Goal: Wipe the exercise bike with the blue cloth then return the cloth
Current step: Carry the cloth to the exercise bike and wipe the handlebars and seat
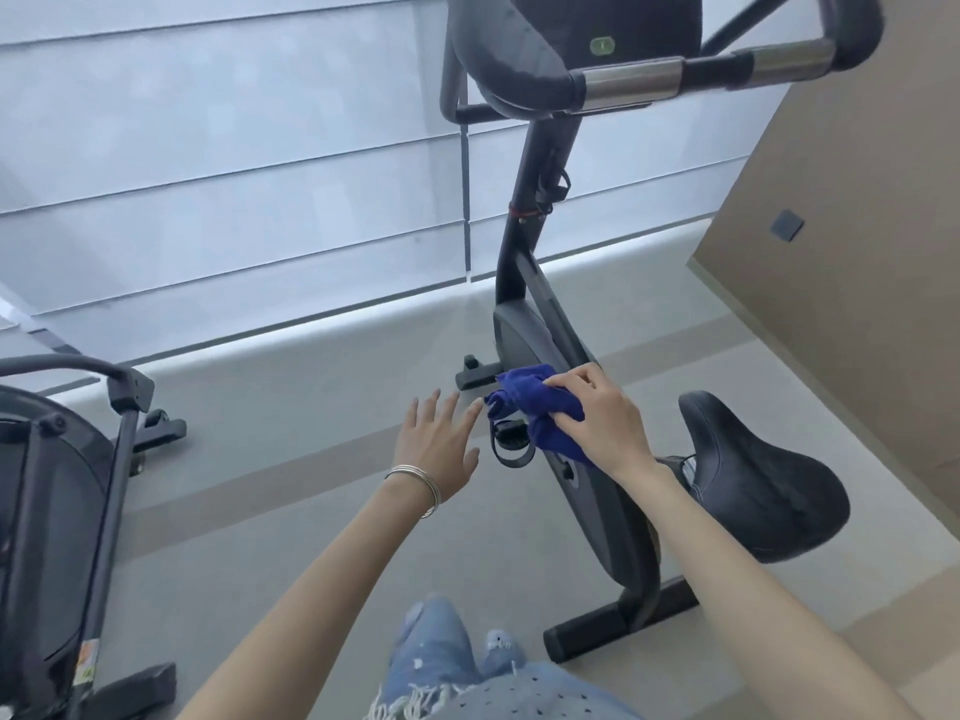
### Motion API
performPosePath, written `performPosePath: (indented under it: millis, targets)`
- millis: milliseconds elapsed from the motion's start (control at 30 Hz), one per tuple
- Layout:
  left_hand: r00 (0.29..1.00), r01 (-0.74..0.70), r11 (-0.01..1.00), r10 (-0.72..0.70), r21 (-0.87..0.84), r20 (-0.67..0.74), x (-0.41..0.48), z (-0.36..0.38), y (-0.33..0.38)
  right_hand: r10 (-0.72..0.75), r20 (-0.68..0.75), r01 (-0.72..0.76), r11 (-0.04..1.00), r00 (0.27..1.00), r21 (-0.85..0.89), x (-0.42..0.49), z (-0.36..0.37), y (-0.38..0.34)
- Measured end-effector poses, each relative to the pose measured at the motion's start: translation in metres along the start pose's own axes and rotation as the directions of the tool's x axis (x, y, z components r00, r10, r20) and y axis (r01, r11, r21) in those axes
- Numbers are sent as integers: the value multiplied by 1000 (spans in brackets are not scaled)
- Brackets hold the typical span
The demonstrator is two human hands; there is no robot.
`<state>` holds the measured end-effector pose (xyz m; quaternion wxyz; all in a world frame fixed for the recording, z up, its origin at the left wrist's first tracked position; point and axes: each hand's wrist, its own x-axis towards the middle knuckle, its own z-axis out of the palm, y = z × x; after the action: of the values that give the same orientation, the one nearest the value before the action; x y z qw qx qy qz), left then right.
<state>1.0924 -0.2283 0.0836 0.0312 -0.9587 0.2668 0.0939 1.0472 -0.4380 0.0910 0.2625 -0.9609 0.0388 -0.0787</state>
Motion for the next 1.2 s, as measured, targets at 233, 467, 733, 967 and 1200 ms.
performPosePath:
  millis: [233, 467, 733, 967, 1200]
  targets:
    - [971, -130, 991, 133, 32, -198, 83, -54, -12, -2, -134, 1, 1000, 991, -11, 60, -23, 4]
    - [797, -326, 927, 374, 185, -475, 140, -128, -36, -18, -402, -18, 996, 916, -85, 121, -91, -12]
    - [592, -403, 880, 460, 251, -662, 181, -226, -54, -86, -637, 21, 994, 766, -109, 168, -148, -46]
    - [608, -401, 883, 457, 246, -649, 225, -259, -57, -76, -725, 12, 996, 685, -93, 208, -164, -57]
    - [633, -443, 862, 494, 245, -596, 253, -267, -53, -25, -736, -54, 995, 677, -84, 243, -139, -68]
